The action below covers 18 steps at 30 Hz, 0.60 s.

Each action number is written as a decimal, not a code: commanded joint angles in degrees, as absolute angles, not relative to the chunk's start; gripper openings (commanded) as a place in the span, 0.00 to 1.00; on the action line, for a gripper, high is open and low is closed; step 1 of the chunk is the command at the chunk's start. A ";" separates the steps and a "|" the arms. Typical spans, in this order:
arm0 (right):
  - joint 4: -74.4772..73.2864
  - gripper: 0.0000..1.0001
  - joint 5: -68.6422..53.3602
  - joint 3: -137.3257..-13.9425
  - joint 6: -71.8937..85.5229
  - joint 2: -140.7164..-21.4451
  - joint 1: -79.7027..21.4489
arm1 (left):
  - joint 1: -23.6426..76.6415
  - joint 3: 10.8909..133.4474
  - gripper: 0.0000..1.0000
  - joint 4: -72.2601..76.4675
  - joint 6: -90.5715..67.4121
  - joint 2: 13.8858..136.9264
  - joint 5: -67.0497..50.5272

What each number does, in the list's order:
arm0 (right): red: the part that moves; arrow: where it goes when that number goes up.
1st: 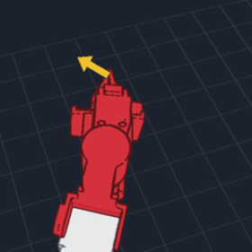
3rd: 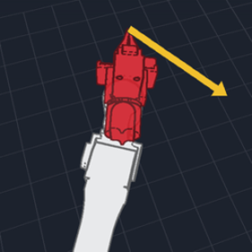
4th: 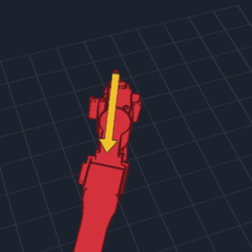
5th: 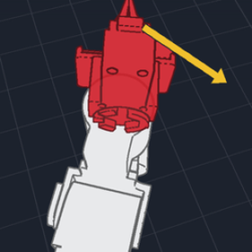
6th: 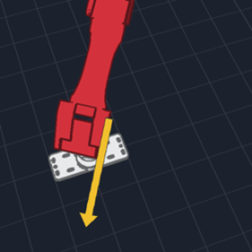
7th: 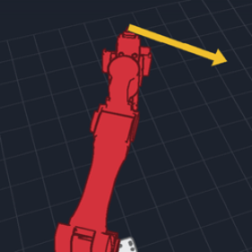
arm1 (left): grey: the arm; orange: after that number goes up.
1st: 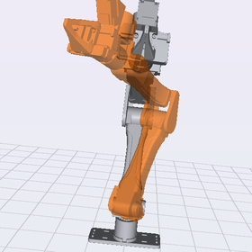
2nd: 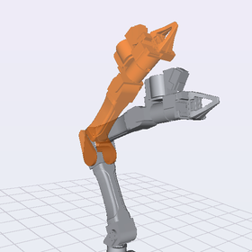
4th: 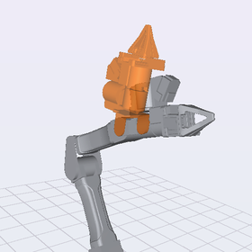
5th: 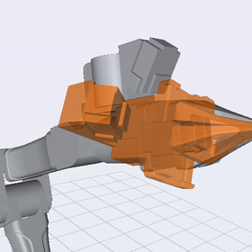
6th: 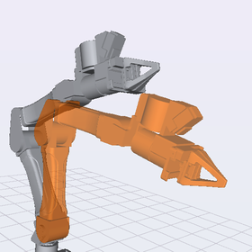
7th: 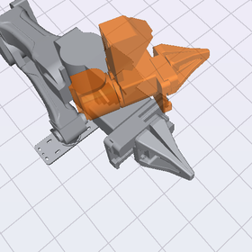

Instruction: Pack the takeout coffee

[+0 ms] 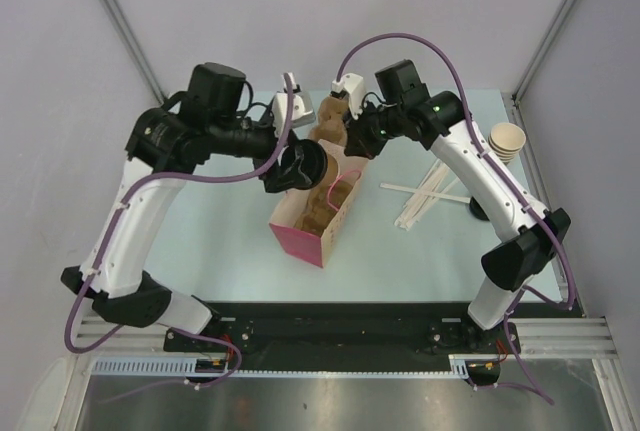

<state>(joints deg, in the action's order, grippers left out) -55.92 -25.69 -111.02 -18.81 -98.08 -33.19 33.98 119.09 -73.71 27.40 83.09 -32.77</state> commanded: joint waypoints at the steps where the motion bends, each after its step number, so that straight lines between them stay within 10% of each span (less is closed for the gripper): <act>1: -54.50 0.00 -26.01 -110.66 -17.75 -95.01 -33.05 | 34.10 113.39 0.01 -66.46 24.26 80.07 -29.45; 18: -54.40 0.00 -26.19 -105.12 -13.89 -91.41 -32.78 | 37.18 99.32 0.01 -61.61 18.90 83.49 -23.47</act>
